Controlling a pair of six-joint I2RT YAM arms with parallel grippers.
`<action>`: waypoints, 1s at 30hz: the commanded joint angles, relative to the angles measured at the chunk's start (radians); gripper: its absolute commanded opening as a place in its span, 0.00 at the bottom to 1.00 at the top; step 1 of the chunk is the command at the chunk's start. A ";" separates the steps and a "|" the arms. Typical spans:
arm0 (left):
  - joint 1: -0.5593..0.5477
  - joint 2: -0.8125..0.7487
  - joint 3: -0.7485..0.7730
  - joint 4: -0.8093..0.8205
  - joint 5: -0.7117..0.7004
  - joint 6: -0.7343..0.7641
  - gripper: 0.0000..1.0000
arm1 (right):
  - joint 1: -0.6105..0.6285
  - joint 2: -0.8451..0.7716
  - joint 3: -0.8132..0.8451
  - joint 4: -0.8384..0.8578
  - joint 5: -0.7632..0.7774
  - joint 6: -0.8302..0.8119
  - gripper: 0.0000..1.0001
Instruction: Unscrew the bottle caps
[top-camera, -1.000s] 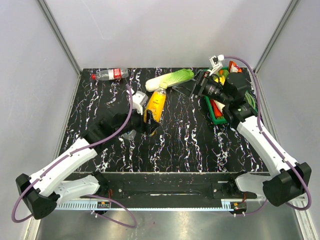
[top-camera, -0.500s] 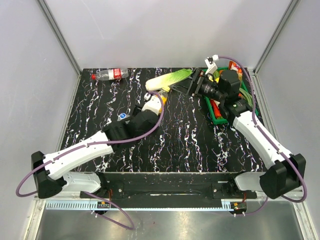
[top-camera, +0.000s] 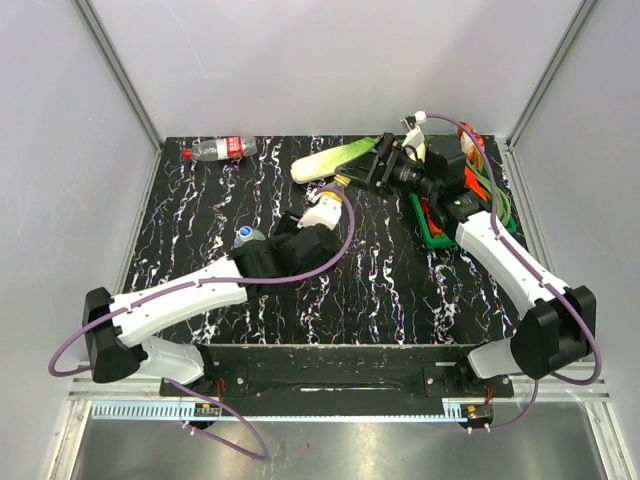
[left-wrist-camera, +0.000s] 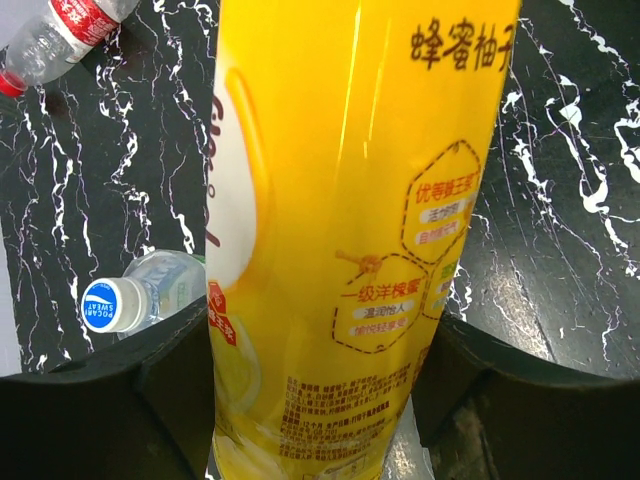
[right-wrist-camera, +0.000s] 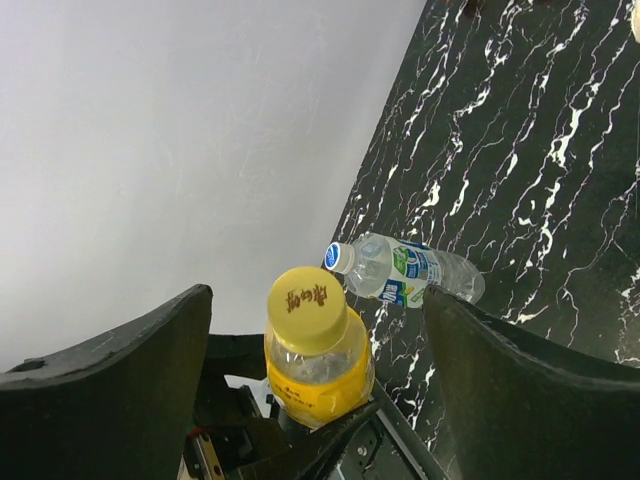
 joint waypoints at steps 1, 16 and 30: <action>-0.019 0.028 0.065 0.014 -0.059 0.023 0.05 | 0.012 0.007 0.006 0.061 -0.019 0.035 0.87; -0.041 0.092 0.093 -0.028 -0.096 0.023 0.04 | 0.012 0.003 -0.017 0.081 -0.041 0.044 0.44; -0.033 0.095 0.079 -0.019 -0.049 0.021 0.03 | 0.012 -0.017 -0.030 0.020 -0.036 -0.065 0.00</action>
